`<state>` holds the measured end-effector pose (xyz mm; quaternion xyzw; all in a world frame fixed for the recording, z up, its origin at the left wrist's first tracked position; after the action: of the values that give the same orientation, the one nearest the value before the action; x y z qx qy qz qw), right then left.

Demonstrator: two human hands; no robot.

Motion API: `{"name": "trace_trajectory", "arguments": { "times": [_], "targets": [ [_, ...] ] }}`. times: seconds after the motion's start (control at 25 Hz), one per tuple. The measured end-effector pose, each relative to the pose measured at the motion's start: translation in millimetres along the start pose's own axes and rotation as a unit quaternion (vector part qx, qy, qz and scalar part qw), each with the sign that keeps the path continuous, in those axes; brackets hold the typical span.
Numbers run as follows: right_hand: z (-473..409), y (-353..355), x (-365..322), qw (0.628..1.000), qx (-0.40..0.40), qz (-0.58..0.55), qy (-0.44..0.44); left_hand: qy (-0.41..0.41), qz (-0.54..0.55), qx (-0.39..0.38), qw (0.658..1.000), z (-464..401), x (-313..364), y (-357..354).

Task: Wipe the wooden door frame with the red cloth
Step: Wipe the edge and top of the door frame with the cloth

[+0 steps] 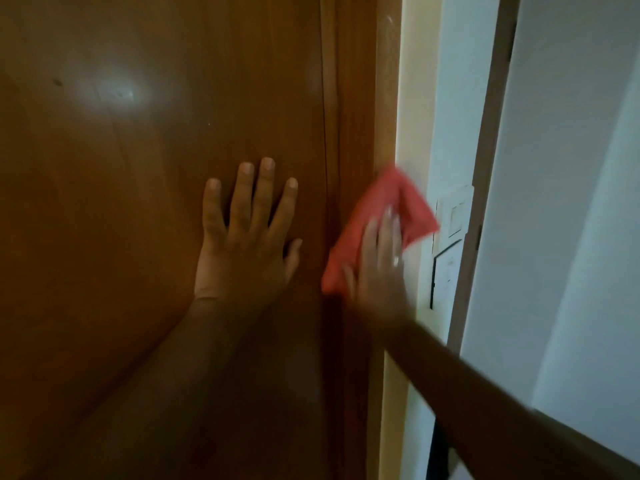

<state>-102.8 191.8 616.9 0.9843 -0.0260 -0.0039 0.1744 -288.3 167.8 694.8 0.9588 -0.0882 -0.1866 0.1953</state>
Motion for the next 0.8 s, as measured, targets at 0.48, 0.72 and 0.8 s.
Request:
{"name": "trace_trajectory", "arguments": {
  "times": [0.48, 0.72, 0.8],
  "targets": [
    [-158.5, 49.7, -0.3, 0.992, 0.107, -0.061, 0.028, 0.018, 0.001, -0.017, 1.0, -1.1, 3.1, 4.3],
    [-99.1, 40.1, 3.0, 0.996, 0.07, -0.025, 0.059, 0.038, -0.023, 0.007, 0.999, -37.7, -10.4, 32.1],
    [-58.3, 30.4, 4.2, 0.995, 0.044, -0.029, 0.084, 0.045, -0.034, 0.041, 0.998, -75.5, -34.1, 58.0]
  ]
}}
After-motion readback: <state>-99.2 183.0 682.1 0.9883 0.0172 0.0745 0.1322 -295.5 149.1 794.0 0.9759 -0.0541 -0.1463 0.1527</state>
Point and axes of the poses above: each hand's wrist, its own z-axis away from the middle knuckle, its own y-axis out of the back of the hand, x = y × z, the point moved 4 cm from there along -z, towards the middle knuckle, and after that the axes turned 13 degrees about z, right-handed, at the moved point
